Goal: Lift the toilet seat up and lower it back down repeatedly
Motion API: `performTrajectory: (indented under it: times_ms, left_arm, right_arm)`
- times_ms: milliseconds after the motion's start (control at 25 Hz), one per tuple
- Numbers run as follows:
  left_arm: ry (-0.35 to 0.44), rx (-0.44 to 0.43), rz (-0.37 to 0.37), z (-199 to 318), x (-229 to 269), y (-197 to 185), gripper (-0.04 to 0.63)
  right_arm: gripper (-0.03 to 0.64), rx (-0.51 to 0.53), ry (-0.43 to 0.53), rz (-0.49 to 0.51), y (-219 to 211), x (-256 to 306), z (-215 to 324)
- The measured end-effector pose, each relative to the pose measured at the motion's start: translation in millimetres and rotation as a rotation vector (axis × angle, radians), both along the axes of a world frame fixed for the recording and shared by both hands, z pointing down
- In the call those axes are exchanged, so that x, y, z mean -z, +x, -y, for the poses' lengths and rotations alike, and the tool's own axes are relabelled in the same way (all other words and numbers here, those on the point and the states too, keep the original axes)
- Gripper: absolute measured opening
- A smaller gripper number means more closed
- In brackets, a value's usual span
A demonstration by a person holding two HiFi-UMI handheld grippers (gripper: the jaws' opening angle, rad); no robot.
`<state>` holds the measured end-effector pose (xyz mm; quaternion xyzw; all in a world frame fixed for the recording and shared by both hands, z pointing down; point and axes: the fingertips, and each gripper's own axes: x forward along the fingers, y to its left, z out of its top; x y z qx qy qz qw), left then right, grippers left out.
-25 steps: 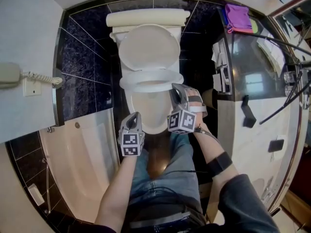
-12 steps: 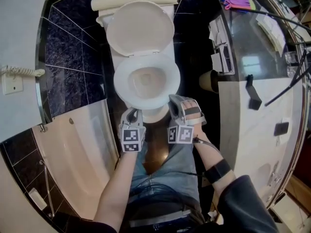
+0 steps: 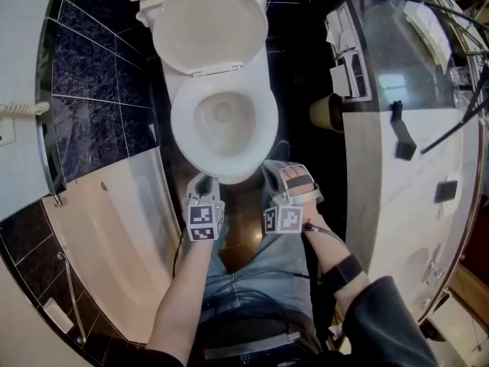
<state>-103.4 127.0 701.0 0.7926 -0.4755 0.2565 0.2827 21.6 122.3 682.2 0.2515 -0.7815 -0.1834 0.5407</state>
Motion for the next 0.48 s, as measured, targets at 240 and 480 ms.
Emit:
performTrajectory:
  times_ms: [240,480]
  left_arm:
    - [-0.088,-0.008,0.013,-29.8,-44.2,1.9,-0.005]
    - [-0.129,-0.047,0.044,-53.7,-91.2,5.6,-0.005]
  right_arm:
    - [0.017,-0.150,0.007,0.058,23.6,-6.8,0.0]
    - [0.018,-0.321,0.022,0.124,44.4,-31.7,40.7]
